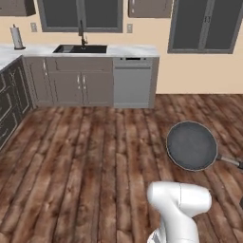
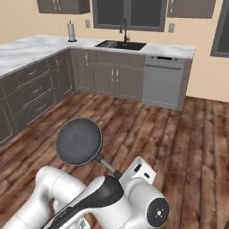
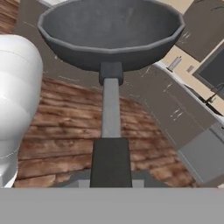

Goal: Move the pot and pan from the stove into the sink.

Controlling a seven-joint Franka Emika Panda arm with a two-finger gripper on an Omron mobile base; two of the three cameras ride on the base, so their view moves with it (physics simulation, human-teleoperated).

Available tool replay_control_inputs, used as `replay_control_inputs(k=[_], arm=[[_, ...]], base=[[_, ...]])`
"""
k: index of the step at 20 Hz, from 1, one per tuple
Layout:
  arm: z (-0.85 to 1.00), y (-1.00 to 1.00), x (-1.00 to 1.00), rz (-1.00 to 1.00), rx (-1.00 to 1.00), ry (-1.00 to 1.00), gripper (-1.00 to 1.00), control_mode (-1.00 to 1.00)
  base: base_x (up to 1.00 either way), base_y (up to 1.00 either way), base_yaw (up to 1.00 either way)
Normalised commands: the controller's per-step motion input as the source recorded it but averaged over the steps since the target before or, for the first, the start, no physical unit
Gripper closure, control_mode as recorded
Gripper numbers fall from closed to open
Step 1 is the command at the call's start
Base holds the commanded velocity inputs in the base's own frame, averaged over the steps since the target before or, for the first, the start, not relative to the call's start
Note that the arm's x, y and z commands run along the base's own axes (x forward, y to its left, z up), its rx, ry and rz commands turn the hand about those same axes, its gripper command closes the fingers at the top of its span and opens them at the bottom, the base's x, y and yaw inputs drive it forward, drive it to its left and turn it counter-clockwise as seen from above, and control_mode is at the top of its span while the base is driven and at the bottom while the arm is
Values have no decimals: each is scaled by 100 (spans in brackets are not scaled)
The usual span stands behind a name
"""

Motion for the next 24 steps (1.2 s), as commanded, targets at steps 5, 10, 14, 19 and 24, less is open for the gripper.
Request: replay_control_inputs(k=[5, 10, 14, 19, 24], arm=[[0, 0, 0, 0, 0, 0, 100, 100], [0, 0, 0, 0, 0, 0, 100, 100], [0, 0, 0, 0, 0, 0, 100, 100], [0, 0, 0, 0, 0, 0, 100, 100], [0, 0, 0, 0, 0, 0, 100, 100]], base=[[0, 82, -9], [0, 81, -10], [-2, 75, -9], [-4, 23, -1], [18, 10, -2]])
